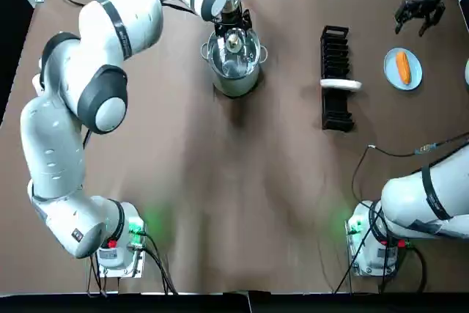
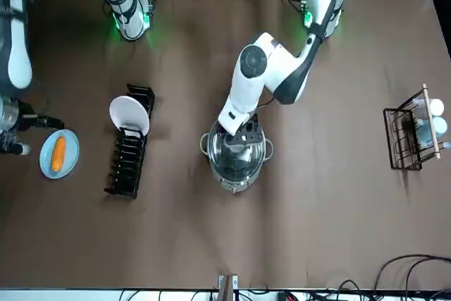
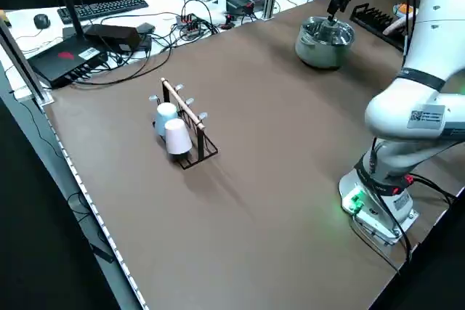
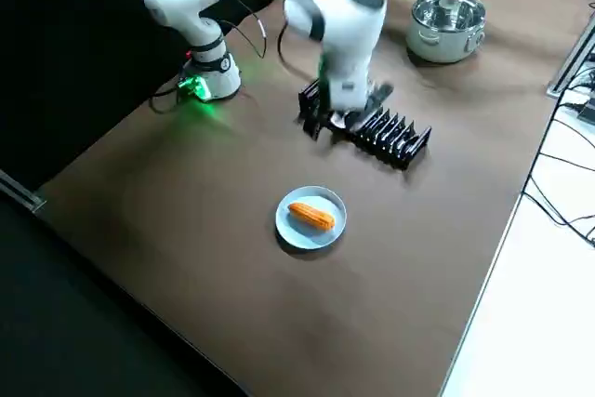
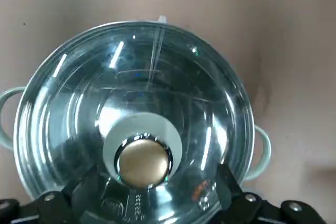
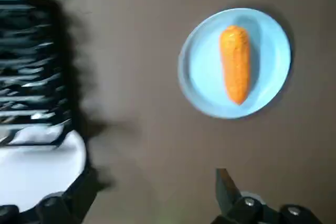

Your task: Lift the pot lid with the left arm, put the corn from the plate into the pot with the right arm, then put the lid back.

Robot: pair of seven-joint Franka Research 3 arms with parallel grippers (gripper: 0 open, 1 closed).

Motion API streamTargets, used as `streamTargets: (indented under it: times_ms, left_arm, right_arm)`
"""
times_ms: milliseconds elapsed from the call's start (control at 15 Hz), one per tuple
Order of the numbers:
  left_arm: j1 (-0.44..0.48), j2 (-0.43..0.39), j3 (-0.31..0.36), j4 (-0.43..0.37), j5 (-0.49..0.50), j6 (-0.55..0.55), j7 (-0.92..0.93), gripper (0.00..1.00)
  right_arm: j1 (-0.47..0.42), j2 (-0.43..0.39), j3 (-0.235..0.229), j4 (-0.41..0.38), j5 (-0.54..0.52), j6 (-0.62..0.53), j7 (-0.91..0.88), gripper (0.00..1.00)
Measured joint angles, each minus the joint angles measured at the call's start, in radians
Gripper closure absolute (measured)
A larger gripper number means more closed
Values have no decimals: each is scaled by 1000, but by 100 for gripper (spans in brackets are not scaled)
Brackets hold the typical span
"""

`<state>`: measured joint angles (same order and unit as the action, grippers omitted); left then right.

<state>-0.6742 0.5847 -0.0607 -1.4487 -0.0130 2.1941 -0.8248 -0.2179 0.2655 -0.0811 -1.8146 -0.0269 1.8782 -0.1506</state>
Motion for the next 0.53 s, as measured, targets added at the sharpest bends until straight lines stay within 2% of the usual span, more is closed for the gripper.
streamTargets:
  times_ms: [200,333,467,533]
  left_arm:
    - [-54,25,67,12,0,20,-24,0]
    - [-72,28,85,14,0,20,-34,0]
    - [-73,29,87,14,0,20,-38,0]
    - [-73,30,88,14,0,18,-41,0]
  right_arm:
    - [-78,82,-1,-52,0,207,-81,2]
    - [-104,135,-1,-80,0,314,-99,4]
    - [-107,187,0,-90,0,380,-101,16]
    - [-107,208,0,-91,0,397,-101,16]
